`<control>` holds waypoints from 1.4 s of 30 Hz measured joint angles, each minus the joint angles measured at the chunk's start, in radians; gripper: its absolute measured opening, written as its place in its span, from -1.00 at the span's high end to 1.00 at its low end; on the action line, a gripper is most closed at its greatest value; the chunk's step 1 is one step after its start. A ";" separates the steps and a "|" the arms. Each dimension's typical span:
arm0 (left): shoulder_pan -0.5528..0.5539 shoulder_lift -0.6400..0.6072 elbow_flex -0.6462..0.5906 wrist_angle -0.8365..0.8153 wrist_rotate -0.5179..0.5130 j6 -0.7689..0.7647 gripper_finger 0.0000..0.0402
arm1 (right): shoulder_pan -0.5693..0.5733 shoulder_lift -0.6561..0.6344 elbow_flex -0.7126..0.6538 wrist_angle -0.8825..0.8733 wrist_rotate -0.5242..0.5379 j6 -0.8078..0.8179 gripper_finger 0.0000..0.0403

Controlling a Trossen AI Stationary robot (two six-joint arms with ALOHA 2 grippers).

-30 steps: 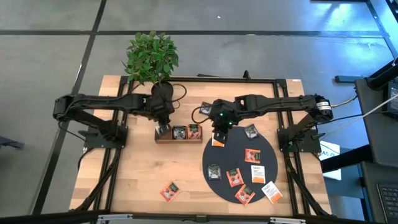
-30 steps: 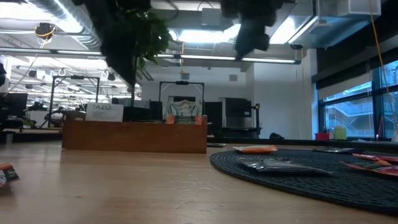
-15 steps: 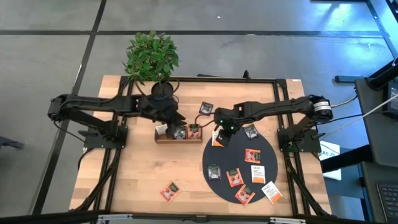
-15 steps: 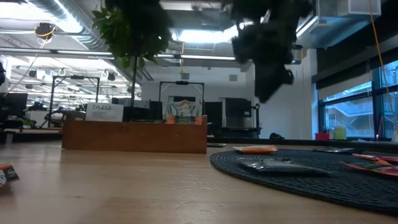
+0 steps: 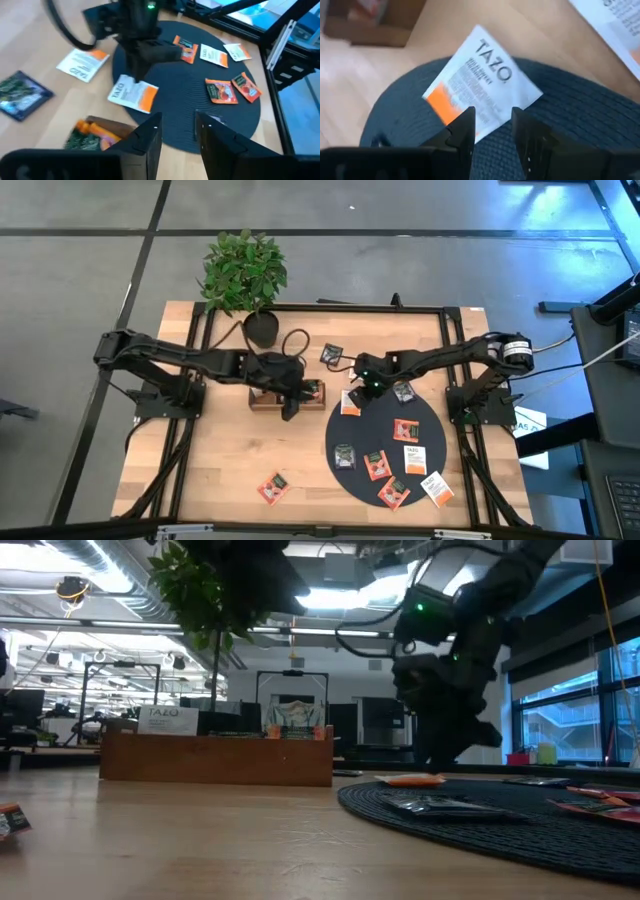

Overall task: Pick & Place Tea
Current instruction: Put the white tea bag into the left section of the wooden organizer

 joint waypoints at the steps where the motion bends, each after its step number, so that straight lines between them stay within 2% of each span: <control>1: -0.006 0.009 0.000 0.002 0.000 -0.007 0.43 | -0.004 0.000 -0.017 0.029 -0.001 0.018 0.36; 8: -0.036 0.031 0.000 0.006 -0.003 -0.027 0.43 | -0.008 0.000 -0.042 0.065 -0.009 0.021 0.36; 11: -0.037 0.031 0.000 0.018 -0.017 -0.027 0.43 | -0.009 0.000 -0.029 0.062 -0.066 0.020 0.36; 16: -0.035 0.030 0.000 0.042 -0.029 -0.027 0.43 | -0.008 0.000 -0.025 0.051 -0.102 0.020 0.36; 22: -0.032 0.030 0.000 0.048 -0.031 -0.019 0.43 | -0.014 0.000 -0.025 0.010 -0.039 0.018 0.36; 42: -0.032 0.030 0.000 0.048 -0.056 -0.017 0.43 | -0.049 0.000 -0.027 0.022 0.007 0.019 0.36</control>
